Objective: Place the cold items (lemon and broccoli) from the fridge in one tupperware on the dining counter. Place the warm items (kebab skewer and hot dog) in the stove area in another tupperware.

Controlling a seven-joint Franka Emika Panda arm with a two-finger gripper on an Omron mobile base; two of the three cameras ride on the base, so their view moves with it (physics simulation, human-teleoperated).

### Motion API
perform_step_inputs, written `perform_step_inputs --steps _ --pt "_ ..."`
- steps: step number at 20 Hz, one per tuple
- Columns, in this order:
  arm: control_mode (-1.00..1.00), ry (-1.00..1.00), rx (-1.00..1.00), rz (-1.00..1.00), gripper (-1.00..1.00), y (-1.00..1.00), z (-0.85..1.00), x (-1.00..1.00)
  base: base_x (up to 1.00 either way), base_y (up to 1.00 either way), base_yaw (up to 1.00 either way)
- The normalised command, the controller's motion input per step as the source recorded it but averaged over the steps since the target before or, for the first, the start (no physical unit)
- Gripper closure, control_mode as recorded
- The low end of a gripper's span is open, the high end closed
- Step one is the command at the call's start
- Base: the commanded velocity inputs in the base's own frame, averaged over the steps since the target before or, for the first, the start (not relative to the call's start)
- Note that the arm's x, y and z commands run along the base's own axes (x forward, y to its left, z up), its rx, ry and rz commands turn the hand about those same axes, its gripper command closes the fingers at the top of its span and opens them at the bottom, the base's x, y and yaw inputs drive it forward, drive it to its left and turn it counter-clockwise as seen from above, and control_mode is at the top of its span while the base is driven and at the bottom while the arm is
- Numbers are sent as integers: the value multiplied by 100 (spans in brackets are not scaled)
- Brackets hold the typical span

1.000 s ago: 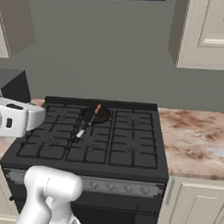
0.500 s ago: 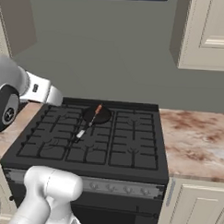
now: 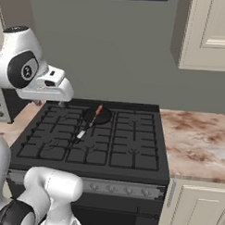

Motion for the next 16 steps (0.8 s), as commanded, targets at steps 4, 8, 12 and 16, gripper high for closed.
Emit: perform_step_inputs --steps 4,8,12,16 --pt "-100 12 8 0 -100 -3 -39 55 0 0 0" --pt "-100 1 11 0 -100 -7 -45 68 0 0 0" --pt "-100 0 5 0 -100 -5 -52 60 0 0 0" --pt "-100 0 0 0 -100 0 -33 50 0 0 0"
